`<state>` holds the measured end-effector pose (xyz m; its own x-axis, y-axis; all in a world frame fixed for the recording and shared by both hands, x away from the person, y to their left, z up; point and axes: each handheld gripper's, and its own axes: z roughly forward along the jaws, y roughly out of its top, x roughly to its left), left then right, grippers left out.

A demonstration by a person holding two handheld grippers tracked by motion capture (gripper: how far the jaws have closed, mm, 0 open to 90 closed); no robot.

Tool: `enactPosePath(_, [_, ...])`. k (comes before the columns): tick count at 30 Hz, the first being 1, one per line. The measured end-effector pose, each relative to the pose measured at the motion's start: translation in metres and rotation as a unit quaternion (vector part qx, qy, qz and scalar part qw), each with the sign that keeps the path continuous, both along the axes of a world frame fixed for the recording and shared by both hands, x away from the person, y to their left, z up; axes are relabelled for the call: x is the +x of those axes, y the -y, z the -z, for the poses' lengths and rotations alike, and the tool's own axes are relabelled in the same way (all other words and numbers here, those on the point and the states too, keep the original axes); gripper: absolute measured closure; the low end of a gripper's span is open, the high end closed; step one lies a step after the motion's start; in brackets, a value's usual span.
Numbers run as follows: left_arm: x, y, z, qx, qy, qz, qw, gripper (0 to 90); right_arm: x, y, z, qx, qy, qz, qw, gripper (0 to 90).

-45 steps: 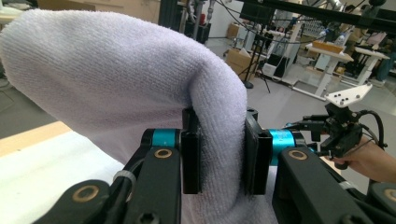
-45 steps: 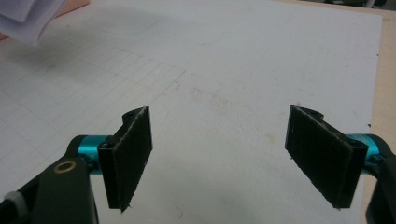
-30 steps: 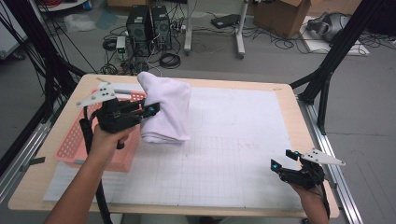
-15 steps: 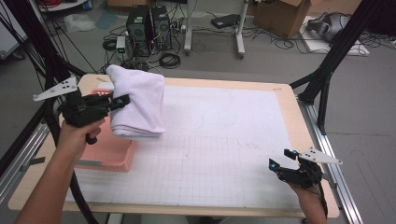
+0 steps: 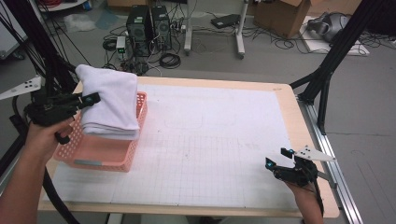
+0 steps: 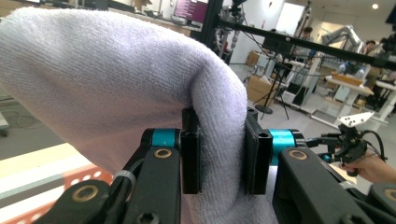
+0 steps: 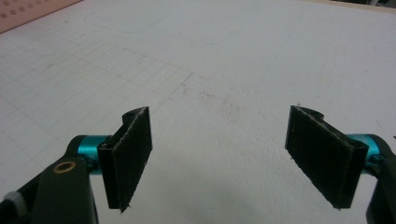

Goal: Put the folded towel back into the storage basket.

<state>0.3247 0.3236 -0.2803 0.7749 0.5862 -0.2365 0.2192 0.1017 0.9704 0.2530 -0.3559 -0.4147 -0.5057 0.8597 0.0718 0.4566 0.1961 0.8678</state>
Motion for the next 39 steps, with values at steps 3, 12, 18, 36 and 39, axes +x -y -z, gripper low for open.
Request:
enactPosePath(3, [0.001,-0.011,0.000,-0.005,-0.002,-0.002,1.0000,72.7,0.000,0.000,0.000,-0.003,-0.002,0.003,1.0000,21.9])
enactPosePath(12, [0.002,-0.034,0.016,-0.006,-0.018,-0.003,0.9998,72.5,0.000,-0.001,0.002,-0.010,-0.005,0.008,0.9999,21.9])
enactPosePath(18, [0.001,-0.038,0.035,0.004,-0.030,0.008,0.9995,72.2,0.001,-0.005,0.003,-0.018,-0.008,0.003,0.9998,21.9])
enactPosePath(36, [0.022,-0.020,0.070,0.044,-0.059,0.042,0.9964,70.7,0.000,-0.006,0.004,-0.026,-0.014,0.004,0.9996,21.9])
enactPosePath(39, [0.025,-0.017,0.073,0.051,-0.061,0.044,0.9958,70.5,0.000,-0.007,0.004,-0.024,-0.015,0.003,0.9996,21.9])
